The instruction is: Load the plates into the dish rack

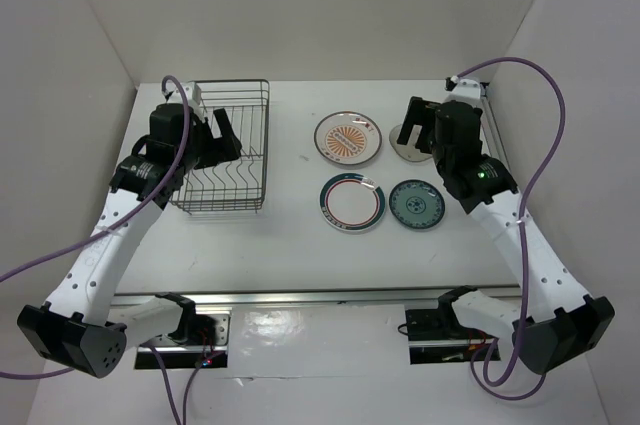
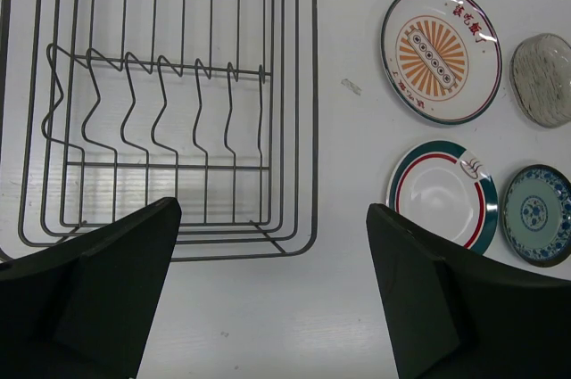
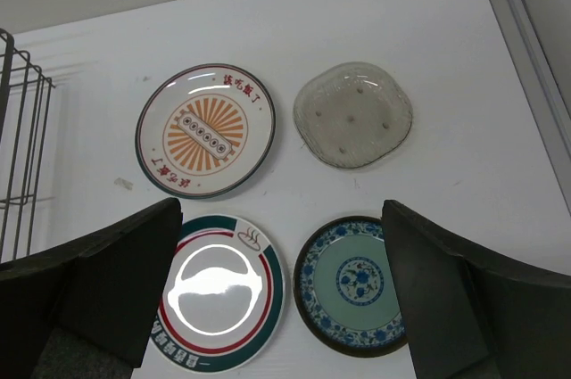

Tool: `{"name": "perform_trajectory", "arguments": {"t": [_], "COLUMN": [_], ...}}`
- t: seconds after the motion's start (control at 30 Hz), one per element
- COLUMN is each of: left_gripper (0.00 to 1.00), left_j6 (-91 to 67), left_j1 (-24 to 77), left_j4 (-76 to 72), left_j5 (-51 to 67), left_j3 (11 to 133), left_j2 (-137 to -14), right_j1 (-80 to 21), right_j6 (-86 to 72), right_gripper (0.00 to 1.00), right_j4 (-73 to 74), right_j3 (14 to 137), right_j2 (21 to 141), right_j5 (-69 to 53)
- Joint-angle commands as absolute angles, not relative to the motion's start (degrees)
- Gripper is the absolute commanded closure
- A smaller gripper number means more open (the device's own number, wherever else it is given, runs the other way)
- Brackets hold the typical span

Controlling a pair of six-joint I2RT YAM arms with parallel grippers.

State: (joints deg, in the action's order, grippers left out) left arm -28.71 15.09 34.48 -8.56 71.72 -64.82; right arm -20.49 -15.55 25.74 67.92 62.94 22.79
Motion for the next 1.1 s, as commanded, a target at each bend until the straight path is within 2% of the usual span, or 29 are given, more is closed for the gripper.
{"name": "perform_trajectory", "arguments": {"t": [0.0, 0.2, 0.37, 0.43, 0.57, 0.6, 0.87, 1.07], "left_gripper": [0.01, 0.01, 0.01, 0.01, 0.01, 0.01, 0.01, 0.01], "left_j6": [-29.0, -29.0, -28.5, -28.5, -28.5, -28.5, -28.5, -28.5], "left_j1": [15.1, 15.1, 15.1, 15.1, 15.1, 15.1, 15.1, 15.1], "left_j4": [33.5, 33.5, 32.6, 32.6, 32.6, 32.6, 32.6, 32.6], "left_j5": [-7.7, -7.7, -5.4, -4.8, -4.8, -4.8, -4.2, -3.1], "left_j3": [73.0, 73.0, 72.4, 72.4, 72.4, 72.4, 72.4, 72.4], "left_j2": [-65.0, -65.0, -64.5, -64.5, -64.5, -64.5, -64.5, -64.0], "right_j1": [-20.9, -20.9, -21.4, -22.0, -23.6, -23.6, -29.1, -30.1], "right_j6": [-15.2, -15.7, -21.4, -25.8, -30.3, -32.2, -37.7, -37.0], "right_gripper": [0.00, 0.00, 0.00, 0.00, 0.00, 0.00, 0.03, 0.03], "right_j4": [23.4, 22.9, 22.8, 19.2, 2.5, -2.6, -0.1, -2.4], "right_j3": [68.6, 68.0, 65.2, 57.0, 37.6, 34.7, 27.9, 23.9], "right_j2": [61.3, 61.4, 62.3, 60.1, 50.3, 47.4, 45.4, 43.3], "right_j5": [24.2, 23.4, 15.8, 11.9, 4.5, 4.5, 11.2, 10.6]}}
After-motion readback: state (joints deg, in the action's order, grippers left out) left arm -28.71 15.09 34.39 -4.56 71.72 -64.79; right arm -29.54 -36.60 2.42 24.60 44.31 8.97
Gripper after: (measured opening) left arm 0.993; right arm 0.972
